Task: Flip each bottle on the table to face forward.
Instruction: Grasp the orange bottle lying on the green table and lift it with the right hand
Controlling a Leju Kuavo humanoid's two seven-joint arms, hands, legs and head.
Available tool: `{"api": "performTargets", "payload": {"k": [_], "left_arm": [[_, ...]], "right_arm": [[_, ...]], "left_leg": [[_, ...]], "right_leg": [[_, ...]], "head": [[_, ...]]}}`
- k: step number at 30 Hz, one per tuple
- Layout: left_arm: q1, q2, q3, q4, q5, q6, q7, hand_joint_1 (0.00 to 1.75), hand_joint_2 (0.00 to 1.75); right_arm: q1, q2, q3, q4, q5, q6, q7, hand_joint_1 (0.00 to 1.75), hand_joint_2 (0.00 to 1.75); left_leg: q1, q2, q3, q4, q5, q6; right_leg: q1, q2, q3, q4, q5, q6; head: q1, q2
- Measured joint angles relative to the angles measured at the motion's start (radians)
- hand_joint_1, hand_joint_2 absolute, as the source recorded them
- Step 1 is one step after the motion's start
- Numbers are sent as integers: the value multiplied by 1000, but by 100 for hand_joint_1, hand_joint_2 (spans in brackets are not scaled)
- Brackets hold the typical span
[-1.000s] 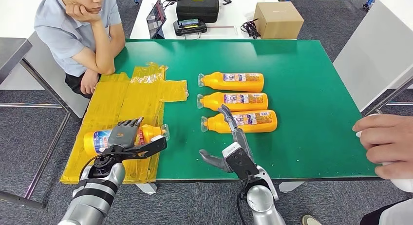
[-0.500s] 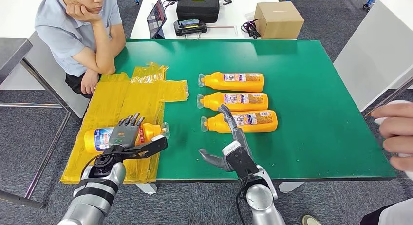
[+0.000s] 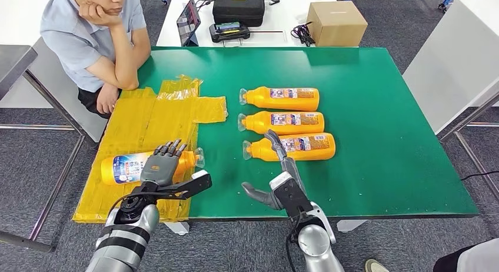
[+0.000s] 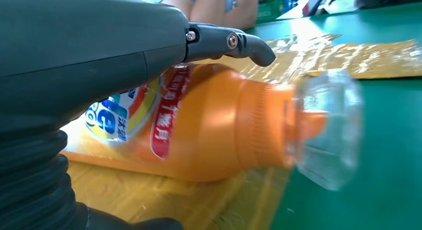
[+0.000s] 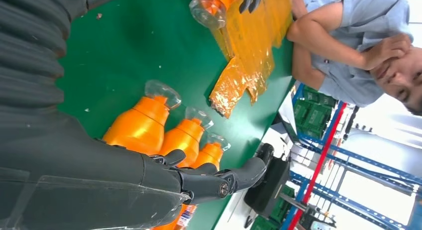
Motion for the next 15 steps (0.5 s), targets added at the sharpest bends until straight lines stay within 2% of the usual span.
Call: {"api": "performTargets", "payload": {"k": [6, 12, 15], "left_arm": [[40, -21, -15, -87, 20, 28, -31, 0, 175], [73, -39, -79, -220, 67, 76, -69, 0, 175], [96, -49, -113, -297, 116, 68, -80, 0, 175]], "right_arm": [[6, 2, -4, 0, 6, -2, 1, 0, 175], [10, 11, -3, -2, 16, -6, 8, 0, 175], [17, 16, -3, -8, 19, -11, 14, 0, 175]], "left_leg": [[0, 0, -2, 0, 0, 0], [0, 0, -3, 0, 0, 0], [0, 0, -4, 0, 0, 0]], "right_leg": [[0, 0, -3, 0, 0, 0], [0, 0, -4, 0, 0, 0], [0, 0, -4, 0, 0, 0]], "head": [[0, 0], [0, 0], [0, 0]]}}
